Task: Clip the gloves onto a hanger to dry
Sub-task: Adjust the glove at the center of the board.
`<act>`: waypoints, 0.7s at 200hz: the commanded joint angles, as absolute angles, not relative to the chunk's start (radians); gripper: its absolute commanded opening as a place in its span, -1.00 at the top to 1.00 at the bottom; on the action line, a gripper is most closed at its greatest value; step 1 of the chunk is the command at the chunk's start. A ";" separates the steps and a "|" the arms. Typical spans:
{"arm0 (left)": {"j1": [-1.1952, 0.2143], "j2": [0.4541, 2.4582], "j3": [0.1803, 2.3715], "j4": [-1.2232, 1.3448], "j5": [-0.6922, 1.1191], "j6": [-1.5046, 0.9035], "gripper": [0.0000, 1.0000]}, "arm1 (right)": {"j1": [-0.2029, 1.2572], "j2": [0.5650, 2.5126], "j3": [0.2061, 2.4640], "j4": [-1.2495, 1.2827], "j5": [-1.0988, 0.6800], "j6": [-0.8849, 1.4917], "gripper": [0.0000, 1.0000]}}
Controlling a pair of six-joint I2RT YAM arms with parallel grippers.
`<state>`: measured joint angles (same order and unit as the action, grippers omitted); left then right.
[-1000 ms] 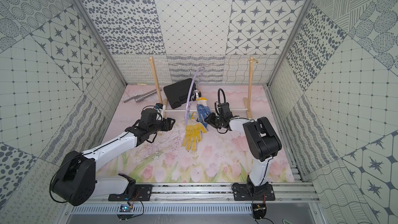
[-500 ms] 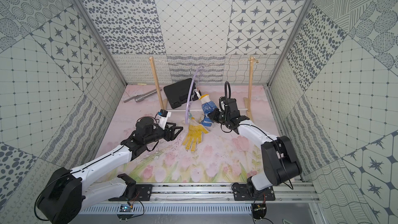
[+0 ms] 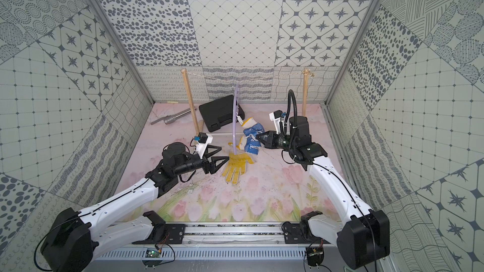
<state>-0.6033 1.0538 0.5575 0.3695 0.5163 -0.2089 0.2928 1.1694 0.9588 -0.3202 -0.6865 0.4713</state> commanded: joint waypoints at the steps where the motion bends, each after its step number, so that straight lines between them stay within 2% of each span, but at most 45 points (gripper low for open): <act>1: -0.611 1.027 0.573 0.393 0.535 -0.166 -0.58 | 0.288 1.184 0.922 -0.412 -0.610 0.440 0.32; 22: -0.614 1.019 0.576 0.359 0.524 -0.154 -0.57 | 0.286 1.147 0.870 -0.461 -0.427 0.455 -0.14; 32: -0.614 1.020 0.580 0.349 0.519 -0.150 -0.57 | 0.284 1.136 0.860 -0.477 -0.386 0.452 -0.24; 46: -0.613 1.028 0.586 0.338 0.517 -0.149 -0.57 | 0.285 1.146 0.870 -0.509 -0.369 0.427 -0.26; 73: -0.616 1.056 0.591 0.331 0.511 -0.159 -0.55 | 0.319 1.181 0.887 -0.554 -0.373 0.369 -0.14; 114: -0.624 1.097 0.590 0.334 0.485 -0.169 -0.54 | 0.456 1.254 0.879 -0.605 -0.305 0.277 -0.17; 140: -0.626 1.123 0.594 0.342 0.481 -0.181 -0.53 | 0.472 1.276 0.844 -0.534 -0.269 0.270 -0.17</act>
<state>-0.6197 1.0954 0.5812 0.3317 0.4984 -0.1814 0.4656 1.2602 0.8650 -0.5865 -0.3302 0.3202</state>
